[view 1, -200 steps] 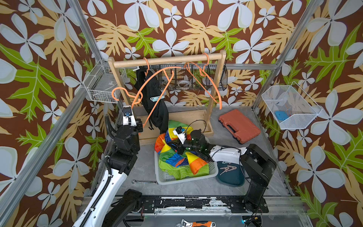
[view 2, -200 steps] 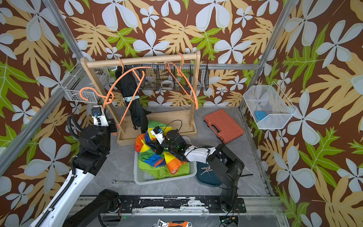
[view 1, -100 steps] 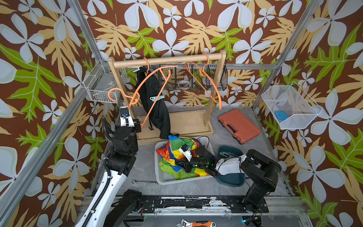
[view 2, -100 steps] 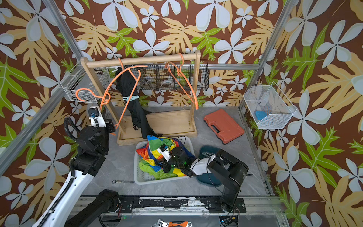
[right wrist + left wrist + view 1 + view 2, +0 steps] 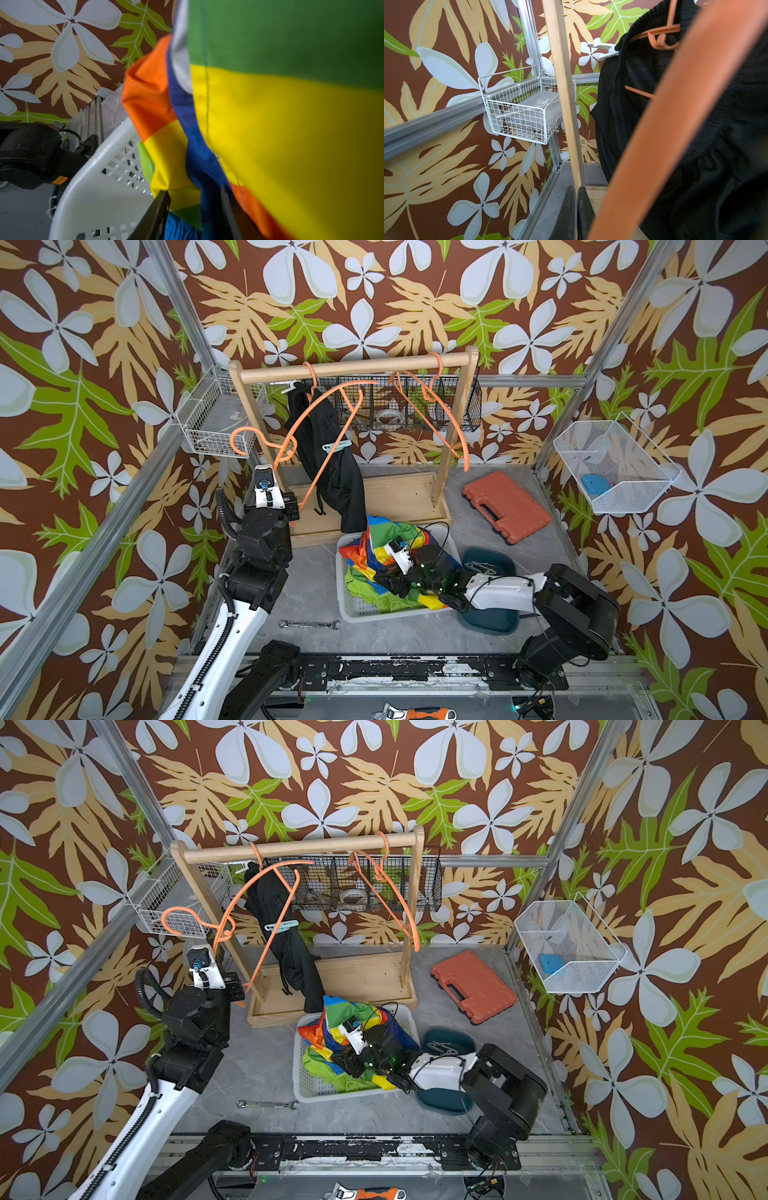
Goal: Remove the clothespins securing shorts to the hanger
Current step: Place the shorts in the basket.
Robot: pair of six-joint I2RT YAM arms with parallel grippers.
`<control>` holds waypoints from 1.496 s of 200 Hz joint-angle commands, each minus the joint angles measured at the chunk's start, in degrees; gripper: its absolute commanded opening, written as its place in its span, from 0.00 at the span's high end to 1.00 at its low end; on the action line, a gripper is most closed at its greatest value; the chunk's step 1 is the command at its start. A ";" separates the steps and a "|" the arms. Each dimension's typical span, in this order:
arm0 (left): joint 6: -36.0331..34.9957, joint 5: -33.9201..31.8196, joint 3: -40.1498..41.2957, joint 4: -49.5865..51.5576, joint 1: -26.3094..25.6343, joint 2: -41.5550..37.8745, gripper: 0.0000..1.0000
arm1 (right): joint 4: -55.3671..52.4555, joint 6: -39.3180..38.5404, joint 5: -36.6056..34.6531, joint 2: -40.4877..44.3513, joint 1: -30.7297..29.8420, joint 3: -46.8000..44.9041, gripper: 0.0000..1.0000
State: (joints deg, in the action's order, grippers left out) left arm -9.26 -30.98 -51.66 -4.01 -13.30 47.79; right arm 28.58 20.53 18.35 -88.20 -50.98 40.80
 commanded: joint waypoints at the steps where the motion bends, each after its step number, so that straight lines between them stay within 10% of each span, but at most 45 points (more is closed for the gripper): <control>1: 0.53 0.79 -0.35 -1.95 0.03 0.20 1.00 | -11.13 -5.35 -4.23 5.03 0.00 2.93 0.56; 67: 0.73 1.75 -0.15 -2.14 0.04 0.12 1.00 | -18.12 -9.83 -9.93 9.43 2.43 13.29 0.57; 146: 1.35 3.43 0.86 -2.76 0.07 -0.24 1.00 | -8.43 -2.73 -3.33 -6.93 10.38 26.59 0.71; 228: 1.35 5.36 0.74 -2.59 0.03 -0.07 1.00 | -0.86 5.58 -1.46 -3.15 4.76 5.04 0.78; 299: 1.21 17.10 0.52 -1.66 0.07 -0.29 1.00 | 14.05 5.09 -3.64 -18.44 4.83 1.45 0.75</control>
State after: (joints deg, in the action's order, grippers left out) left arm -8.51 -20.69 -50.61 -4.43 -13.30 47.64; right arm 39.81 25.41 16.49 -103.15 -46.22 42.52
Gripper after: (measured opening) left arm 0.075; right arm 0.229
